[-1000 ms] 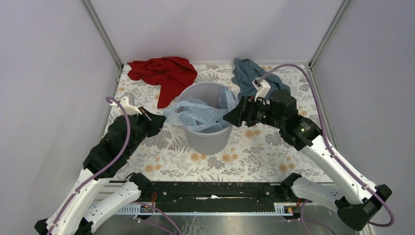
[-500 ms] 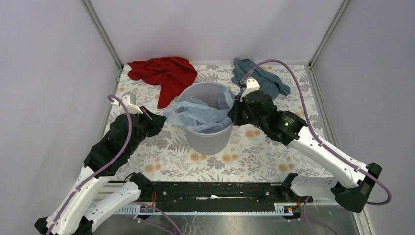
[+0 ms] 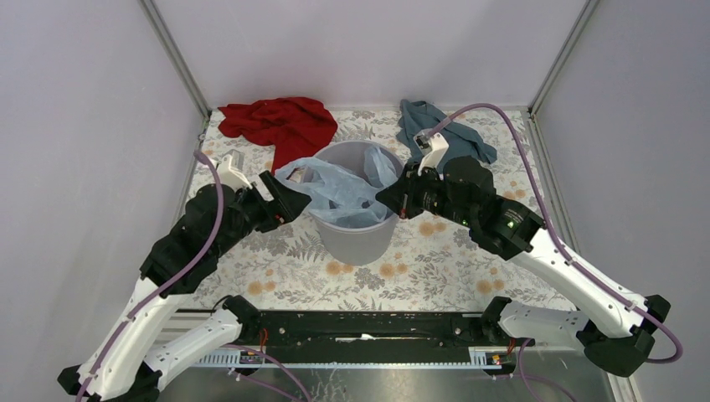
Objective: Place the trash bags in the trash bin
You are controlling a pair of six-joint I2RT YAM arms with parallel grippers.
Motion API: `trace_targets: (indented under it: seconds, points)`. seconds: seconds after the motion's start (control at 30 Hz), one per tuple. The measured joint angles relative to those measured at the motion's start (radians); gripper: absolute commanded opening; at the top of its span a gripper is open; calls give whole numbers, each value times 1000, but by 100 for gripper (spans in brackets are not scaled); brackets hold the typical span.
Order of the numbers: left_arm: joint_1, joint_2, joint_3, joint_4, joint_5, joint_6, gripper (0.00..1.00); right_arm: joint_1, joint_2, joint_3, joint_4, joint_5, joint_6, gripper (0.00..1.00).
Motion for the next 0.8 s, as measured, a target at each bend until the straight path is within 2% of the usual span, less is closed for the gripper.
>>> trace_targets:
  seconds: [0.07, 0.13, 0.2, 0.37, 0.43, 0.6, 0.8]
  points:
    - [0, 23, 2, 1, 9, 0, 64, 0, -1, 0, 8, -14, 3, 0]
    - [0, 40, 2, 0, 6, -2, 42, 0, -3, 0, 8, -21, 3, 0]
    - [0, 55, 1, 1, -8, -3, 25, 0, -11, -3, 6, -19, 3, 0]
    - [0, 30, -30, 5, -48, -3, 3, 1, -76, -39, -27, 20, -10, 0]
    - [0, 5, -53, 1, -52, -12, 0, 1, -116, -64, -53, 53, -18, 0]
    - [0, -73, -152, 12, -21, -63, 0, 1, -218, -149, -111, 101, -18, 0]
    - [-1, -136, -296, 33, 16, -130, 0, 3, -245, -218, -126, 103, -1, 0]
